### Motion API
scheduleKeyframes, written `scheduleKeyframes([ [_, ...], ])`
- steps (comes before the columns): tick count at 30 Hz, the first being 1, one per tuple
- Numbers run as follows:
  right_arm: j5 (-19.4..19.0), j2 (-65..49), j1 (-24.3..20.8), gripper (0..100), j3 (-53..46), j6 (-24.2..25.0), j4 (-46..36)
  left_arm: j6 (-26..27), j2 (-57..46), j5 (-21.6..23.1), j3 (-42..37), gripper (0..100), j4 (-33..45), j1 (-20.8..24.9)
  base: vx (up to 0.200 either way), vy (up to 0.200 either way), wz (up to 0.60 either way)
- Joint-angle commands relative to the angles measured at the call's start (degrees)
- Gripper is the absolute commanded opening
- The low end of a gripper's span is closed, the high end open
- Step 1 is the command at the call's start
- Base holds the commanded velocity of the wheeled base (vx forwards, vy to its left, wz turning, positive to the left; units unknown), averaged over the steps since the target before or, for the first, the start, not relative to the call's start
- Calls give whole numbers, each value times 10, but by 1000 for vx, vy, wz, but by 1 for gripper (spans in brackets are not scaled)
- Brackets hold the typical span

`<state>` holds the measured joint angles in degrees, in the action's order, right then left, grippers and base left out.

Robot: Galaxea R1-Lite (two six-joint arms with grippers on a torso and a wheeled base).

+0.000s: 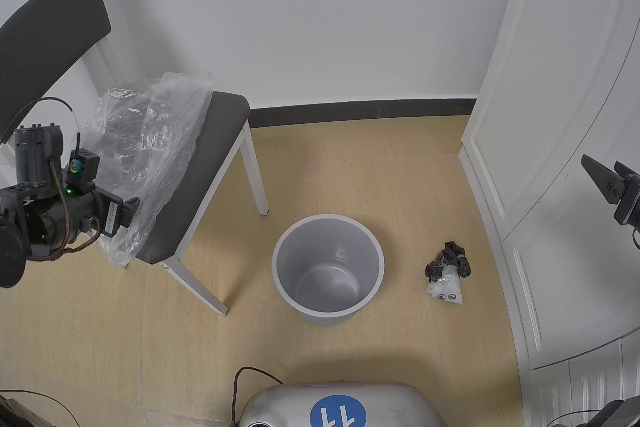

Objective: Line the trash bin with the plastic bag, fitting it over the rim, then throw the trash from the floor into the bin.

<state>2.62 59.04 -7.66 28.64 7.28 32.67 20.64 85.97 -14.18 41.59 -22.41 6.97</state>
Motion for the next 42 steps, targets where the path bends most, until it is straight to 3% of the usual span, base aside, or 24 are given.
scheduleKeyframes([
  [1,-1,6,-3,100,0,0,0,1,67,-1,25,100,-4,1,0,0,0],
  [9,-1,7,-3,100,-2,0,-1,5,115,-47,67,100,-5,-9,0,0,0],
  [25,-2,6,-3,100,-1,0,0,24,154,-59,102,100,-5,-18,0,0,0],
  [30,-2,6,-3,100,0,0,0,70,144,-59,97,100,-5,-17,0,0,0],
  [35,-2,6,-3,100,0,0,0,74,147,-62,99,100,-4,-14,0,0,0],
  [42,-2,7,-3,100,-1,0,-1,83,160,-87,101,100,-4,-14,0,0,0],
])
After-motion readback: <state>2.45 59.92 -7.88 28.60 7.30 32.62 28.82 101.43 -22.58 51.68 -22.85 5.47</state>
